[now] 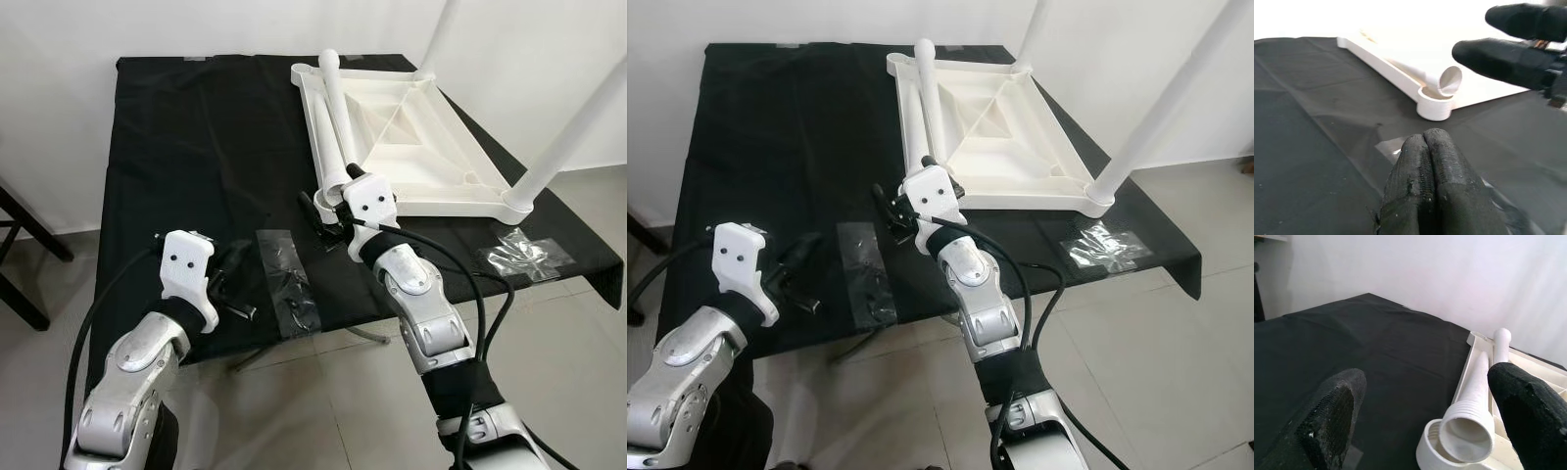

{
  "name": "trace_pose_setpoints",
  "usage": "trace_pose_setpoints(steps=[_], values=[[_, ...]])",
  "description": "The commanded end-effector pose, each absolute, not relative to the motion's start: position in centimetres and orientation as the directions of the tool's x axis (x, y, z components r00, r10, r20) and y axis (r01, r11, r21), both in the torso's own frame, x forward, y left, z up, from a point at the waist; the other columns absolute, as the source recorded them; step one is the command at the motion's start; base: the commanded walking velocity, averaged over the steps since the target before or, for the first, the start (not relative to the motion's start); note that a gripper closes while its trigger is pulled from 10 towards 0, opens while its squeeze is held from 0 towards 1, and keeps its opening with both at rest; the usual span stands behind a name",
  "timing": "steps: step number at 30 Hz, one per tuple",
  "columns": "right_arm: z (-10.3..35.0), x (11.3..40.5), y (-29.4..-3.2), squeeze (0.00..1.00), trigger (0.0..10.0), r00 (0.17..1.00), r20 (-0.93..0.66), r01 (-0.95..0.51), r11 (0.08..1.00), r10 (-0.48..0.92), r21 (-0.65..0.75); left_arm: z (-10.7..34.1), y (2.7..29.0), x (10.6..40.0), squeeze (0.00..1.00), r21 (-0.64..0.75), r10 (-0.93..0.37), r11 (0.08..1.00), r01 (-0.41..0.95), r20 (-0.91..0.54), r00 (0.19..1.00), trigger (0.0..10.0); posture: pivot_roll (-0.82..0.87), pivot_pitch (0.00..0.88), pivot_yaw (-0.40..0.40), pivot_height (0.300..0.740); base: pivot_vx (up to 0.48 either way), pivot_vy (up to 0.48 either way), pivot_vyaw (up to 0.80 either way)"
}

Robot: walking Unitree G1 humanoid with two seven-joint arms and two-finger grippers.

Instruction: Building children table

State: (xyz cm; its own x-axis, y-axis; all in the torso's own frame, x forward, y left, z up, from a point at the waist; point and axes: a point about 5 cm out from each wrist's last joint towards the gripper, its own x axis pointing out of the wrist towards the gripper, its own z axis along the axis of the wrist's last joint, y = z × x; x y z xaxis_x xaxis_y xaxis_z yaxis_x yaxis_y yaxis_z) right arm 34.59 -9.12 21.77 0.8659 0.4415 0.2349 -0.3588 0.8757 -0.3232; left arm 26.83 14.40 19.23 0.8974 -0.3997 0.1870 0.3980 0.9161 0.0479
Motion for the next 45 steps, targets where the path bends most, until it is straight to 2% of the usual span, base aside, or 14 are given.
trace_pose_setpoints(steps=[1, 27, 37, 39, 45], values=[[21.5, 34.3, -8.9, 0.00, 10.0, 0.858, 0.237, -0.380, 0.873, 0.456, -0.307, 19.3, 14.4, 26.5, 0.00, 0.053, -0.406, 0.913, 0.404, 0.196, 0.892, 10.0, 0.10, 0.173, -0.099, 0.740, 0.296, 0.000, 0.63], [21.7, 34.2, -8.5, 0.00, 10.0, 0.848, 0.257, -0.389, 0.874, 0.463, -0.291, 19.3, 14.3, 26.5, 0.00, 0.051, -0.417, 0.908, 0.416, 0.196, 0.887, 10.0, 0.10, 0.174, -0.099, 0.740, 0.290, 0.000, 0.05], [21.7, 34.0, -8.5, 0.00, 10.0, 0.838, 0.255, -0.401, 0.860, 0.483, -0.315, 19.3, 14.1, 26.5, 0.00, 0.033, -0.419, 0.906, 0.421, 0.196, 0.886, 10.0, 0.10, 0.170, -0.100, 0.740, 0.000, 0.000, 0.00], [21.7, 33.9, -8.7, 0.00, 10.0, 0.830, 0.252, -0.409, 0.850, 0.497, -0.332, 19.3, 14.0, 26.4, 0.00, 0.032, -0.427, 0.903, 0.429, 0.195, 0.883, 10.0, 0.10, 0.168, -0.100, 0.740, 0.000, 0.000, 0.00], [20.9, 32.3, -12.3, 0.00, 10.0, 0.854, 0.247, -0.357, 0.861, 0.457, -0.361, 19.2, 13.4, 25.5, 0.00, 0.029, -0.510, 0.857, 0.515, 0.197, 0.837, 10.0, 0.09, 0.166, -0.106, 0.740, 0.000, 0.000, 0.00]])
